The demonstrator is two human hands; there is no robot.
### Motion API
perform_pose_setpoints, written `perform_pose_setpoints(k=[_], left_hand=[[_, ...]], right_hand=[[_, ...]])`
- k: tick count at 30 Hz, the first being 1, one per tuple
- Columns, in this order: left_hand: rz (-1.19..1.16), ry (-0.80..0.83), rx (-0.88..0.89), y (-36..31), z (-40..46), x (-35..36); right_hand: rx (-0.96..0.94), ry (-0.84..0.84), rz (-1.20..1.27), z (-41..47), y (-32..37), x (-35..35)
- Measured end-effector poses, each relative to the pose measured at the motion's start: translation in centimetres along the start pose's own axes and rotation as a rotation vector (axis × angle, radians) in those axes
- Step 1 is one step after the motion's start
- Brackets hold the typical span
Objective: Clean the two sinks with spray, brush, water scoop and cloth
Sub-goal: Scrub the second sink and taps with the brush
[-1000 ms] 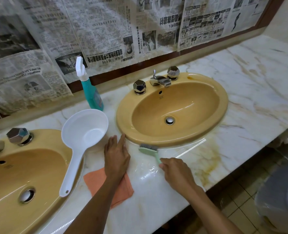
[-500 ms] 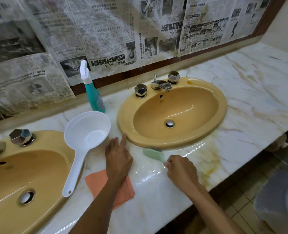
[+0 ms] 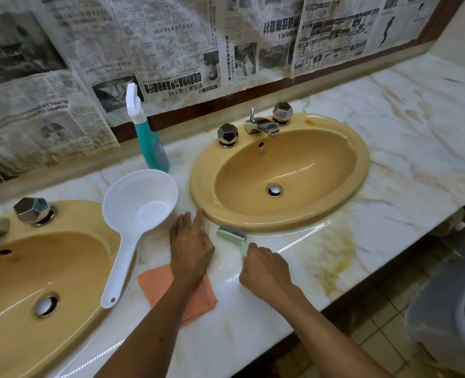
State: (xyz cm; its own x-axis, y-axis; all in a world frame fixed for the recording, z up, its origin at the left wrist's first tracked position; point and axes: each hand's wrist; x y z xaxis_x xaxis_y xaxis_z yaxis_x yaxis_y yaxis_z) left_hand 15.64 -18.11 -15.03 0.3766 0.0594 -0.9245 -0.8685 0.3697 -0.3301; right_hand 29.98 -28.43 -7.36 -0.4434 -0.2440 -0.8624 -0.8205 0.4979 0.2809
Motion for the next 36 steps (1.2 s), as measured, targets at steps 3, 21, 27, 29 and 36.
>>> perform_pose_setpoints(k=[3,21,27,29,36], left_hand=[[-0.010,0.015,-0.002,0.0,0.0,-0.1],[-0.323,0.172,0.062,0.3,1.6,-2.0],[-0.306,0.132,0.101,0.6,1.2,-0.3],[-0.292,0.096,0.108,0.8,1.2,0.0],[-0.295,0.052,0.107,0.6,1.4,0.4]], right_hand=[[-0.009,-0.040,-0.016,0.9,2.8,0.0],[0.128,-0.191,-0.249,1.1,-0.8,1.3],[0.190,-0.227,-0.240,2.3,0.7,1.9],[0.132,-0.233,-0.234,3.1,3.5,1.9],[0.237,-0.302,-0.288,1.6,-2.0,-0.7]])
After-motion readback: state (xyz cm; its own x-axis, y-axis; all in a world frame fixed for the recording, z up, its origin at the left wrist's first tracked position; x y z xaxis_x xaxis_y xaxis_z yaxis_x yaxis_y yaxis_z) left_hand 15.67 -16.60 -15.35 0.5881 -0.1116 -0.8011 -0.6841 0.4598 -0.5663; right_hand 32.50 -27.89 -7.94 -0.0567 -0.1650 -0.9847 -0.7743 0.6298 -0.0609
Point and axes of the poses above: each hand's wrist, its own z-axis towards the middle knuckle, its own x-axis out of the palm, y = z × x, and after that the axes turned 9 degrees about x, right-handed
